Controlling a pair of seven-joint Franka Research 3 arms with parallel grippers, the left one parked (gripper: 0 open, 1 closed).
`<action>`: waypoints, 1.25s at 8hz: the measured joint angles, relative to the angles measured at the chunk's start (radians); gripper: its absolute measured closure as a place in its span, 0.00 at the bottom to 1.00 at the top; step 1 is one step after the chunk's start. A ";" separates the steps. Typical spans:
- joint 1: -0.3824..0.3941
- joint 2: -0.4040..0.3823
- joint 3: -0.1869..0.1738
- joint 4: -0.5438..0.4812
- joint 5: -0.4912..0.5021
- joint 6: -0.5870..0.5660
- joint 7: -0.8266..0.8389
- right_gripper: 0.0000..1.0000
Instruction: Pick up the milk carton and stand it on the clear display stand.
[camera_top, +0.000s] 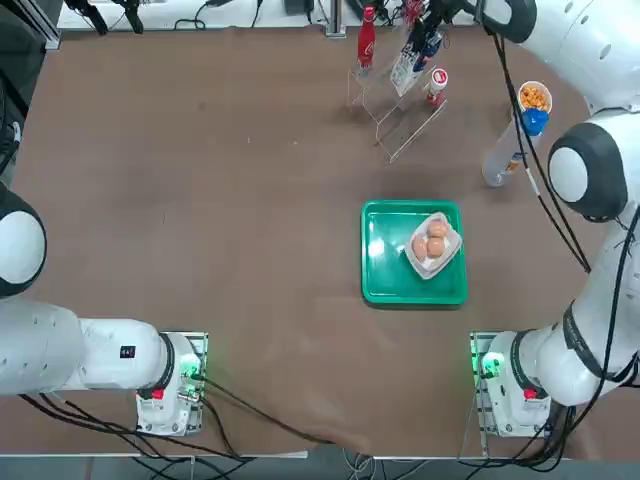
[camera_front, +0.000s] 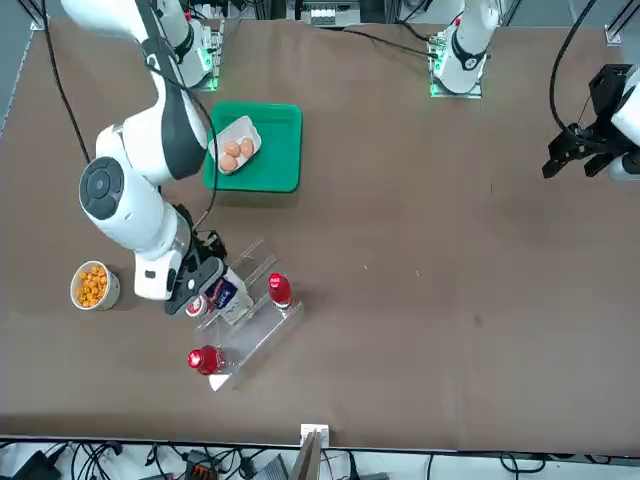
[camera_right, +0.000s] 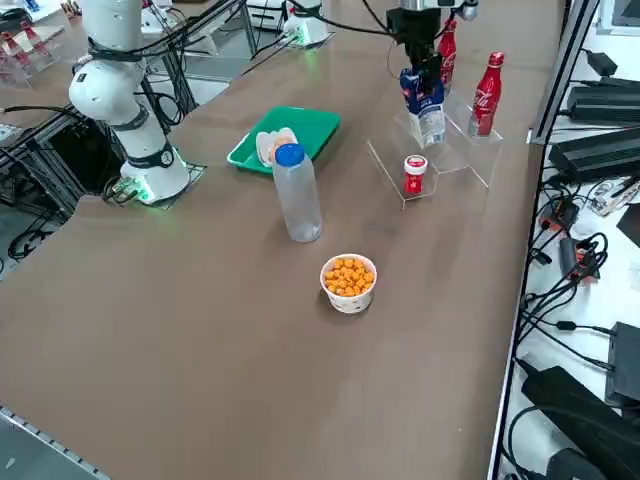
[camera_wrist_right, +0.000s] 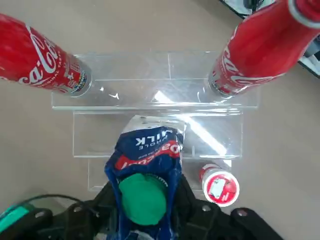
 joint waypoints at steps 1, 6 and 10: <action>0.004 0.002 0.000 0.000 -0.001 0.006 0.001 0.53; 0.016 0.015 0.000 0.001 -0.001 0.051 0.006 0.29; 0.019 0.023 0.000 0.006 -0.001 0.084 0.032 0.00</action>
